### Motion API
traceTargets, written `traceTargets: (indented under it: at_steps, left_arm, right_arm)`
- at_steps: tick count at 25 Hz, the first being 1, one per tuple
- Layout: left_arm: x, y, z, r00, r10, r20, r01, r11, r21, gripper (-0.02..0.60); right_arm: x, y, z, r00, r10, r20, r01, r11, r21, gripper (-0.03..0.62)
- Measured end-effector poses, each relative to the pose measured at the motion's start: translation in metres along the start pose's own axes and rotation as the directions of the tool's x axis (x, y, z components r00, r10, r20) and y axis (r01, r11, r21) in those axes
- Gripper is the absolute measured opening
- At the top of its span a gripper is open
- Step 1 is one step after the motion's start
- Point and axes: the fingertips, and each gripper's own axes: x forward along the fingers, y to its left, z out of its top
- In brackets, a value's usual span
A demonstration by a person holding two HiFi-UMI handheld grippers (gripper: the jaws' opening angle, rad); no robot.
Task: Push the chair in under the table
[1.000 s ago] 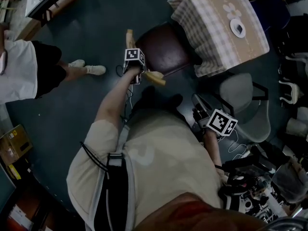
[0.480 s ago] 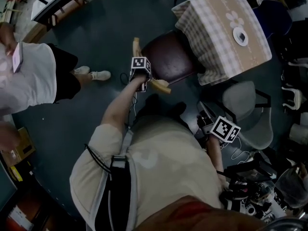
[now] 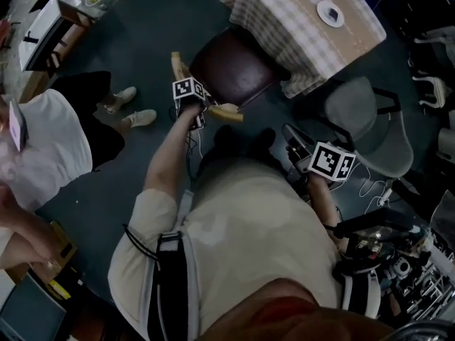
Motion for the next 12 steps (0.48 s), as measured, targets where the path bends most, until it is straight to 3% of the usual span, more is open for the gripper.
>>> traceTargets:
  at_steps: [12]
  left_arm:
    - [0.019, -0.027, 0.004, 1.000, -0.019, -0.010, 0.019, 1.000, 0.002, 0.259]
  right_arm:
    - [-0.011, -0.018, 0.000, 0.999, -0.024, 0.031, 0.023, 0.999, 0.030, 0.009]
